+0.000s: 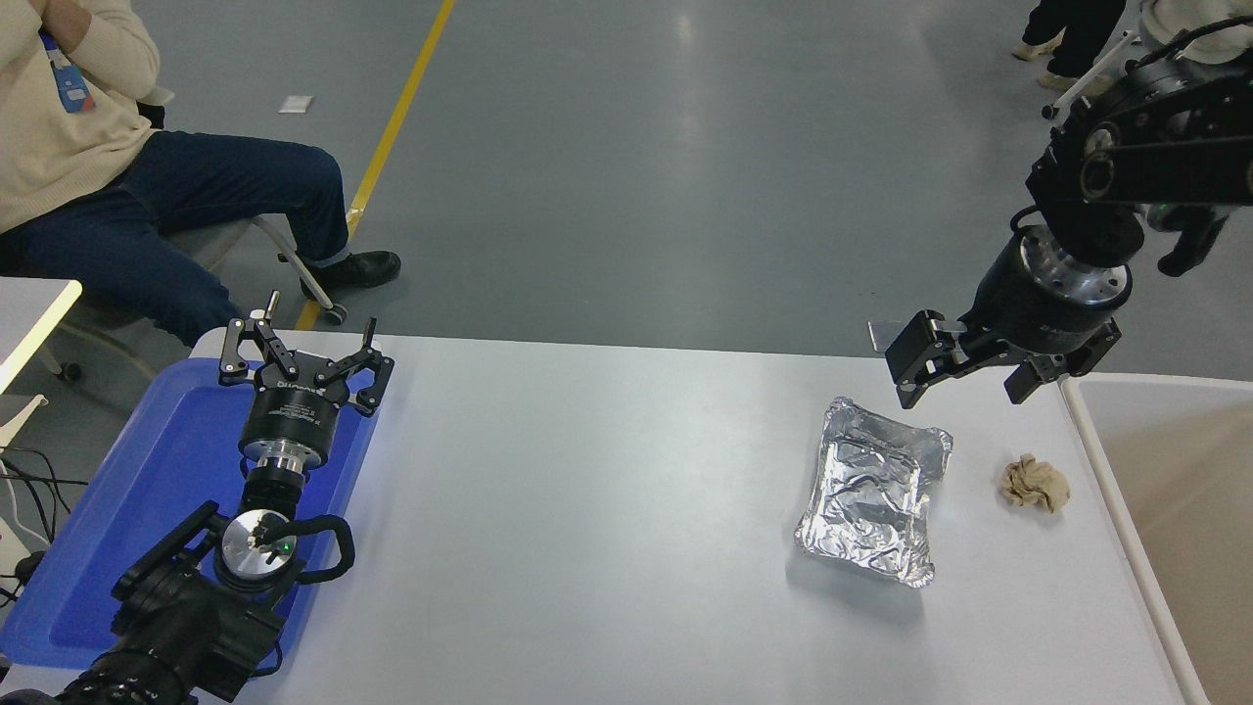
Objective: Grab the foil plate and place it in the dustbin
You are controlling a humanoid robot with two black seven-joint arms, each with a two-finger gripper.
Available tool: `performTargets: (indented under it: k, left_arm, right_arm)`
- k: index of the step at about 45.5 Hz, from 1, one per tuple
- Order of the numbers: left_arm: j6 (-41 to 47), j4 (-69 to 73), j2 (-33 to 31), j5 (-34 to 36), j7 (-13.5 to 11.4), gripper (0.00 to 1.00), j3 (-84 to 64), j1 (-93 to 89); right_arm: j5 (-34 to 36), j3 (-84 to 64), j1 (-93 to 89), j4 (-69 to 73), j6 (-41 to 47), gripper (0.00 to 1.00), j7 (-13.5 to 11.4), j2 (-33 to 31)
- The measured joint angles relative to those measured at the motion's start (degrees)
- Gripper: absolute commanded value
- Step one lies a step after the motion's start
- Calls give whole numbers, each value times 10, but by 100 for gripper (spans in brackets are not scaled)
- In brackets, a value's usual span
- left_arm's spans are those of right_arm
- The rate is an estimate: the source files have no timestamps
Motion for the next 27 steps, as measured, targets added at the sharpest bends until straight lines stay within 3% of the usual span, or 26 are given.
performTargets:
  k: [27]
  left_arm:
    - [1, 0, 0, 0, 0, 100, 0, 0]
  right_arm:
    - [1, -1, 36, -6, 0, 100, 0, -23]
